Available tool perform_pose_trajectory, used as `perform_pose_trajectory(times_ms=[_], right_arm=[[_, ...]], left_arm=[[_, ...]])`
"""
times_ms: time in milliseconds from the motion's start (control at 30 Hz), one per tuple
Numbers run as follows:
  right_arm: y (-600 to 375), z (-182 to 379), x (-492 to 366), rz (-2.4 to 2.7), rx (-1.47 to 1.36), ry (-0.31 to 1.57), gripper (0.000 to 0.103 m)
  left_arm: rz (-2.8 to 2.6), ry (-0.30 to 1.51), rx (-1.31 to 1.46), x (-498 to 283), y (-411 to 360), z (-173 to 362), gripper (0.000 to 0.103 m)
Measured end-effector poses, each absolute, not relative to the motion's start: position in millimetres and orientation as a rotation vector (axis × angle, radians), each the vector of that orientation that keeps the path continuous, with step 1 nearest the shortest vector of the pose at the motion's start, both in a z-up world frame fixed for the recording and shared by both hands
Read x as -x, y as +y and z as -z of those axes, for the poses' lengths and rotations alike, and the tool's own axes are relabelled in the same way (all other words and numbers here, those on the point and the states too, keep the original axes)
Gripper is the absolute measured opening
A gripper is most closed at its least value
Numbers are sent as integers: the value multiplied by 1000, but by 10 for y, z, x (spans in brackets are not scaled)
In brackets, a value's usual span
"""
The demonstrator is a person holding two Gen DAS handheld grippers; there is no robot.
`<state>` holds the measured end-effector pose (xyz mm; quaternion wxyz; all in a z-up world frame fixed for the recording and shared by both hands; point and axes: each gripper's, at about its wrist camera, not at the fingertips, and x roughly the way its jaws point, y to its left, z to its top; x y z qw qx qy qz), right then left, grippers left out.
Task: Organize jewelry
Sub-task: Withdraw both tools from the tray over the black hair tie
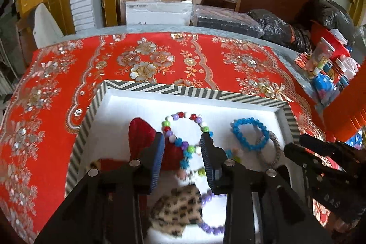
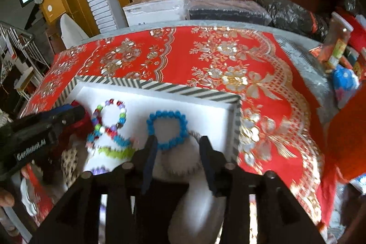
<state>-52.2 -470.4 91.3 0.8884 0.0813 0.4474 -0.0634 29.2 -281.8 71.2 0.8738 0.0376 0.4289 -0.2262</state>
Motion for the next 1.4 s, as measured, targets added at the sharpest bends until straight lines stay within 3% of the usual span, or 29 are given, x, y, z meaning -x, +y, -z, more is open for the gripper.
perform_pose_trajectory(times_ms=[700, 1400], right_arm=[[-4125, -1182, 1881, 137, -168, 830, 57], [-3715, -1075, 2458, 98, -133, 874, 59]], left_arm=[[453, 749, -160, 1094, -2397, -1011, 24], [394, 739, -171, 1771, -1884, -898, 24]])
